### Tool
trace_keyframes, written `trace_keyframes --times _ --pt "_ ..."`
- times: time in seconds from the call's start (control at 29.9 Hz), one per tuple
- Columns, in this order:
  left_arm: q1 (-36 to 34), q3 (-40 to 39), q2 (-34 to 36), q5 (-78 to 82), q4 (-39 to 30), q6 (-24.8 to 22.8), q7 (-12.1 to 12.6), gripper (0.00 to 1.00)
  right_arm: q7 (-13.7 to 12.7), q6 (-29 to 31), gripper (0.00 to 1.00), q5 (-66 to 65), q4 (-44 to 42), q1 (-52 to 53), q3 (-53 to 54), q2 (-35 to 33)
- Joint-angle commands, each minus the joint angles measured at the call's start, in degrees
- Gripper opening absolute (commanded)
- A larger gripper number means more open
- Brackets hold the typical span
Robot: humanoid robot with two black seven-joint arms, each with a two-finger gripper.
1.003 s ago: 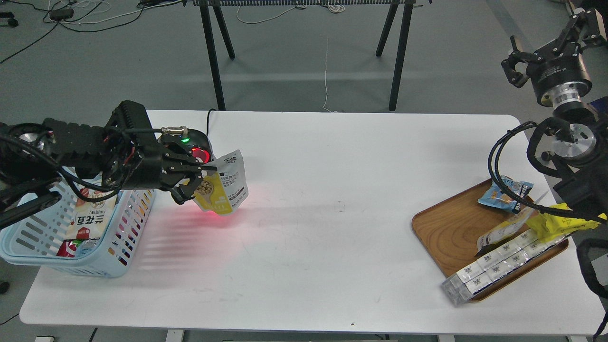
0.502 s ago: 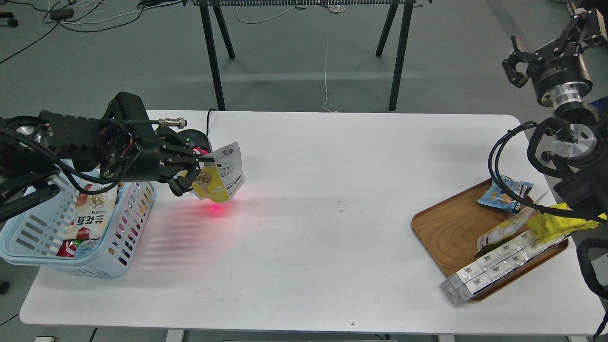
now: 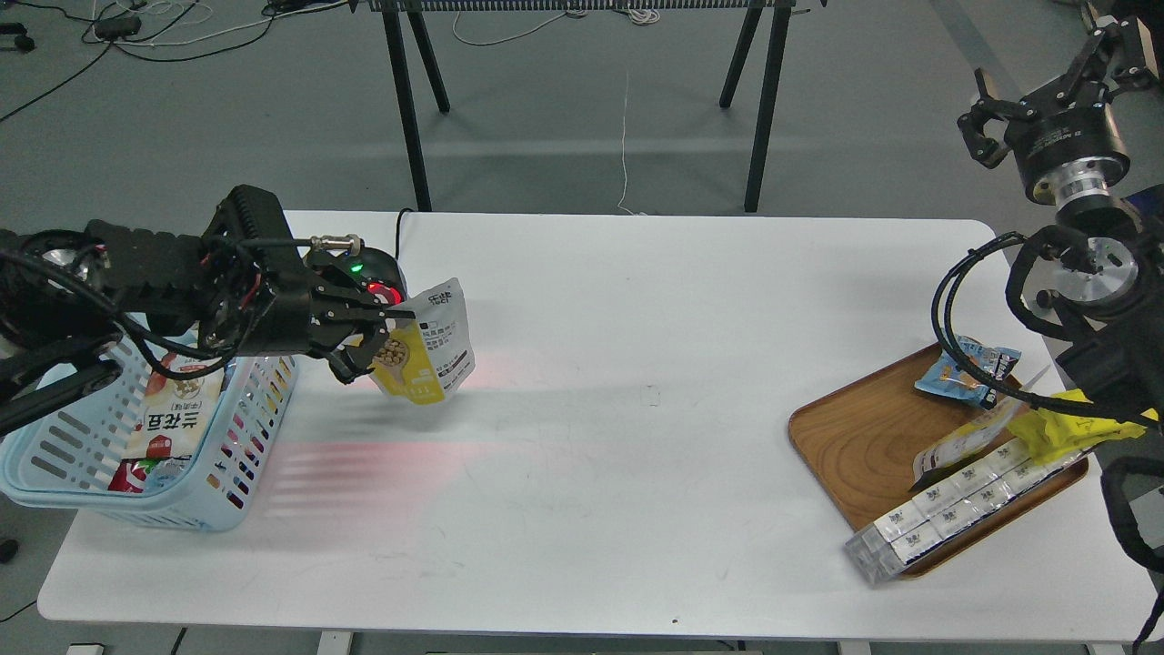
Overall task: Scan snack and place in basket
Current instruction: 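Hold the yellow pouch in front of the scanner's red beam with the left gripper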
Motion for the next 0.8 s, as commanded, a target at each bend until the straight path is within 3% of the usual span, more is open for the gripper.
trace_keyframes --times 0.0,0.77 --pt "0.1 0.3 0.2 0.0 0.2 0.0 0.1 0.00 0.0 0.0 0.99 0.0 0.0 0.0 0.0 0.1" --pt "0.1 0.3 -1.1 0.0 1.1 -0.1 -0.2 0.00 0.1 0.0 0.99 0.0 0.0 0.1 0.0 0.2"
